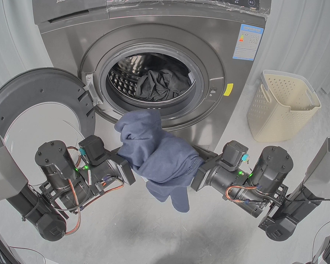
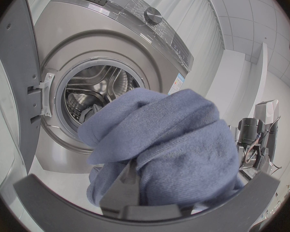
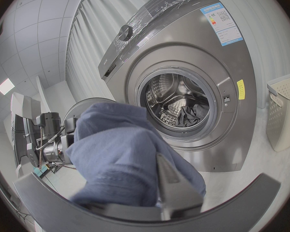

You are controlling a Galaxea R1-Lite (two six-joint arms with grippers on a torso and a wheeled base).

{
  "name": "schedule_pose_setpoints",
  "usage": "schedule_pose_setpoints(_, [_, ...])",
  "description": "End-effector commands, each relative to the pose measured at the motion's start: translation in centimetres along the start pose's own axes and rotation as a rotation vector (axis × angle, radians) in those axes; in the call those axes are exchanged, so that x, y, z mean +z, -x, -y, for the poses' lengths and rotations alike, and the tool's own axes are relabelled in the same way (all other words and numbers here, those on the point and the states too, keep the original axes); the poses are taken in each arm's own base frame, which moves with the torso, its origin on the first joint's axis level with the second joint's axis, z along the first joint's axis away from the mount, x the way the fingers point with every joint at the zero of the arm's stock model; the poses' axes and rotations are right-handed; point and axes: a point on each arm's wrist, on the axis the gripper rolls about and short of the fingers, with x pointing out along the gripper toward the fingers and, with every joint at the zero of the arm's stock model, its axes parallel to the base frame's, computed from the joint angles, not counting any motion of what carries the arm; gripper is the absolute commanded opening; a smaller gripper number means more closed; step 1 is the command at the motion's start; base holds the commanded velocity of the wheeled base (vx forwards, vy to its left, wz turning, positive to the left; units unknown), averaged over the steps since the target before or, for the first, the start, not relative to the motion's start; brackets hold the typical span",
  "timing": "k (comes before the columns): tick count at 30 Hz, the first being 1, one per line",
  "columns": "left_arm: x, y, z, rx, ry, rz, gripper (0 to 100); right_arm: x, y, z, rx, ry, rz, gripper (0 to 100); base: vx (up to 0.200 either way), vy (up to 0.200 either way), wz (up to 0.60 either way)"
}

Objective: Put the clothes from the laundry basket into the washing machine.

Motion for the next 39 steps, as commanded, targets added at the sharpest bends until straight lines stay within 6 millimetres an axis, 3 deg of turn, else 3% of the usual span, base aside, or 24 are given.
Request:
schedule_pose_setpoints(1, [0.2, 1.3, 0.3, 0.0, 0.003, -0.012, 0, -0.9, 1.5, 0.3, -0.011, 0.013, -0.066, 100, 0.0, 0.0, 0.0])
schedule_pose_setpoints(10, [3.9, 5.5, 1.6, -0.032, 0.055, 0.101, 0, -2.8, 7.6, -0.1, 0.075, 0.038, -0.279, 100, 0.0, 0.0, 0.0])
schedule_pose_setpoints(19, [4.6, 5.6, 1.6, -0.035, 0.075, 0.128, 0, -3.9, 10.5, 0.0, 0.071, 0.063, -0.39, 100, 0.0, 0.0, 0.0])
schedule_pose_setpoints(29, [4.7, 6.1, 1.1, -0.01, 0.071, 0.13, 0, -1.8, 8.3, 0.7, 0.03, 0.052, -0.253, 100, 0.0, 0.0, 0.0])
schedule_pose_setpoints(39, [3.0, 7.2, 1.2, 0.005, 0.075, 0.044, 0, -0.9, 7.1, 1.1, -0.034, 0.035, -0.182, 100, 0.0, 0.0, 0.0])
